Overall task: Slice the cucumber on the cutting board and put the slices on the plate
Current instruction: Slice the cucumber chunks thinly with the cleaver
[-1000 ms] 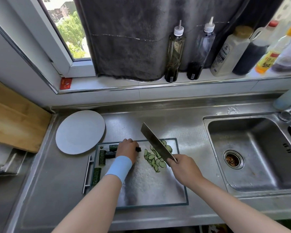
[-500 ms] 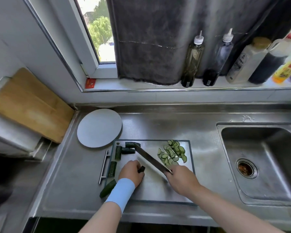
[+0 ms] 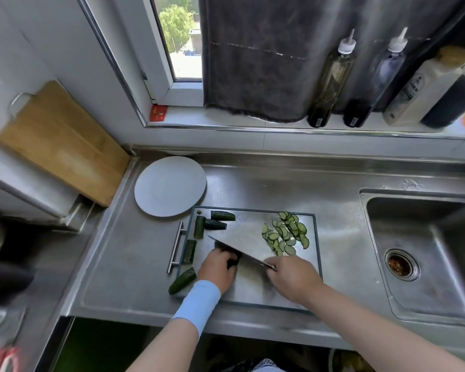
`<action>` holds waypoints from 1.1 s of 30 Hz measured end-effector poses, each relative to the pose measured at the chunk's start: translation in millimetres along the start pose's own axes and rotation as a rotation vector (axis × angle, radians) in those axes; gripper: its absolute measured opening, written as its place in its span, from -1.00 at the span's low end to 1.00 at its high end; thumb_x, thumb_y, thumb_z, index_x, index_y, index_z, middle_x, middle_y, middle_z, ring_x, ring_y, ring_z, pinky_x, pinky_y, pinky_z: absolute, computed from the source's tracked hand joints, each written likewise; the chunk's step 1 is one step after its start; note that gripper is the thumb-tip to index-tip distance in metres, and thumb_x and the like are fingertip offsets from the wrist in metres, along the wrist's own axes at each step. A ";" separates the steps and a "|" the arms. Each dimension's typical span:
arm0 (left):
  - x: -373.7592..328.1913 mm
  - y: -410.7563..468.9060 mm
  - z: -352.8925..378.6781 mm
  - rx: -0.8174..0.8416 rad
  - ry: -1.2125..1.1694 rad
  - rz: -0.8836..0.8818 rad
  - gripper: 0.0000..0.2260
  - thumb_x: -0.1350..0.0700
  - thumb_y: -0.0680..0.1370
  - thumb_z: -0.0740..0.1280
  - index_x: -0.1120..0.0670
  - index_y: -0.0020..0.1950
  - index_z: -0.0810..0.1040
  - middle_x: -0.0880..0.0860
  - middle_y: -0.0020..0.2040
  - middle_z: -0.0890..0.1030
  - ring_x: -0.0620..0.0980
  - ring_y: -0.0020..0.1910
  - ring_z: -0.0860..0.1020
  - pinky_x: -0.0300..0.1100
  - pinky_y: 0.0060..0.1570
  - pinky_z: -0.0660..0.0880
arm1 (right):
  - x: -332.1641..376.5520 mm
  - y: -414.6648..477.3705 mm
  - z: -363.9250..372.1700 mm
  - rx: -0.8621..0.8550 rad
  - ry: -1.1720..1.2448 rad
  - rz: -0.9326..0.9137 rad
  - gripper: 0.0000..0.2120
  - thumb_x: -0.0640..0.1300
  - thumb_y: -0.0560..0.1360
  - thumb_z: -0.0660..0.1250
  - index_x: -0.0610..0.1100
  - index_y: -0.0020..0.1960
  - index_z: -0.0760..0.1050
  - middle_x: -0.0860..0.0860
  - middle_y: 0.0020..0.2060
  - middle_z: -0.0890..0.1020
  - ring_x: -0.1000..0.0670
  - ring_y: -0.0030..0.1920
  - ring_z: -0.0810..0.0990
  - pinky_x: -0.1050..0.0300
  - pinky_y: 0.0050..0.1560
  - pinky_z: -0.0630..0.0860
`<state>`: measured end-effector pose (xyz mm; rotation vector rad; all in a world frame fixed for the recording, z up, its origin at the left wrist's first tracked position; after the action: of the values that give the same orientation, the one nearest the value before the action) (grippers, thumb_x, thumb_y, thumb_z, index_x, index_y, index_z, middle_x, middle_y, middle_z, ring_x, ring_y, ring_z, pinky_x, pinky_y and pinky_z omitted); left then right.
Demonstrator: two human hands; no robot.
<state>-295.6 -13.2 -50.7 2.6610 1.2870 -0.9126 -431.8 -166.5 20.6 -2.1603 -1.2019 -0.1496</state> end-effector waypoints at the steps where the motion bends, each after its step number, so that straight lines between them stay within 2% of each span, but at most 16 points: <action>1: 1.2 0.3 0.6 -0.014 -0.001 0.015 -0.76 0.08 0.54 0.33 -0.02 0.20 0.60 -0.03 0.17 0.50 -0.03 0.15 0.48 -0.22 0.14 0.43 | 0.7 0.8 0.1 0.001 -0.012 -0.008 -0.80 -0.03 0.56 0.14 -0.04 -0.07 0.52 0.02 -0.21 0.63 -0.10 -0.12 0.55 0.07 -0.18 0.47; 6: 0.8 -0.3 9.4 -0.068 0.044 0.108 -0.84 0.15 0.52 0.38 0.10 0.07 0.69 0.09 0.07 0.59 0.11 0.08 0.53 -0.11 0.04 0.51 | 3.2 1.2 5.6 0.003 -0.034 -0.022 -0.81 -0.03 0.57 0.13 -0.02 -0.04 0.50 0.01 -0.20 0.63 -0.11 -0.14 0.53 0.07 -0.19 0.46; 8: 0.8 0.2 12.7 -0.088 0.077 0.133 -0.88 0.22 0.44 0.46 0.12 -0.04 0.71 0.12 -0.04 0.63 0.16 -0.06 0.58 -0.07 -0.13 0.57 | 2.9 1.0 8.3 -0.001 -0.038 -0.033 -0.82 -0.03 0.59 0.12 -0.01 -0.03 0.48 -0.01 -0.18 0.64 -0.12 -0.14 0.53 0.07 -0.18 0.46; 10: 0.1 0.6 14.1 -0.090 0.095 0.172 -0.84 0.27 0.29 0.56 0.10 -0.18 0.72 0.10 -0.22 0.63 0.16 -0.25 0.60 -0.11 -0.38 0.57 | 2.6 0.2 9.8 -0.011 -0.062 -0.048 -0.85 -0.02 0.61 0.12 0.01 -0.03 0.45 -0.02 -0.15 0.64 -0.11 -0.16 0.50 0.06 -0.19 0.45; 12: -1.1 0.3 13.7 -0.115 0.098 0.205 -0.79 0.29 0.21 0.61 0.07 -0.24 0.72 0.09 -0.30 0.62 0.14 -0.34 0.59 -0.15 -0.47 0.55 | 3.2 -1.6 10.3 -0.029 -0.087 -0.064 -0.83 -0.01 0.63 0.11 0.02 0.07 0.47 -0.01 -0.10 0.66 -0.12 -0.11 0.53 0.05 -0.12 0.50; 14: -2.1 0.0 12.3 -0.128 0.094 0.218 -0.76 0.28 0.18 0.63 0.05 -0.24 0.73 0.07 -0.30 0.63 0.12 -0.35 0.59 -0.20 -0.45 0.55 | 3.7 -4.1 10.3 -0.043 -0.105 -0.071 -0.73 0.00 0.65 0.11 0.05 0.26 0.49 -0.02 0.01 0.68 -0.13 0.01 0.59 0.04 -0.01 0.54; 16: -1.8 -0.3 12.1 -0.141 0.098 0.229 -0.75 0.28 0.16 0.64 0.04 -0.25 0.73 0.06 -0.27 0.65 0.09 -0.32 0.61 -0.24 -0.42 0.55 | 3.6 -5.5 9.8 -0.053 -0.123 -0.079 -0.69 0.01 0.66 0.10 0.06 0.34 0.46 -0.02 0.06 0.68 -0.13 0.06 0.61 0.04 0.02 0.54; 23: 0.7 -4.7 13.3 -0.202 0.070 0.256 -0.77 0.28 0.17 0.64 0.07 -0.27 0.72 0.04 -0.22 0.67 0.06 -0.24 0.63 -0.27 -0.33 0.54 | 0.1 -10.3 9.1 -0.042 -0.160 -0.084 -0.66 0.03 0.66 0.09 0.06 0.38 0.45 -0.03 0.08 0.68 -0.14 0.06 0.62 0.02 0.02 0.55; 33: 4.8 -3.0 15.7 -0.179 0.040 0.222 -0.78 0.28 0.24 0.60 0.05 -0.20 0.73 0.02 -0.18 0.68 0.05 -0.22 0.63 -0.26 -0.24 0.55 | -1.1 -9.1 7.7 -0.042 -0.162 -0.087 -0.67 0.04 0.67 0.07 0.03 0.36 0.45 -0.04 0.08 0.67 -0.13 0.05 0.61 0.03 0.00 0.55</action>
<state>-303.1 -12.3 -65.6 2.6247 0.9997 -0.6852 -441.2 -159.4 18.6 -2.1913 -1.3958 -0.0379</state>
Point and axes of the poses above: each hand's wrist, its own y-axis towards the middle knuckle, its own z-axis out of the palm, x = y × z, the point moved 1 cm from there along y, towards the middle knuckle
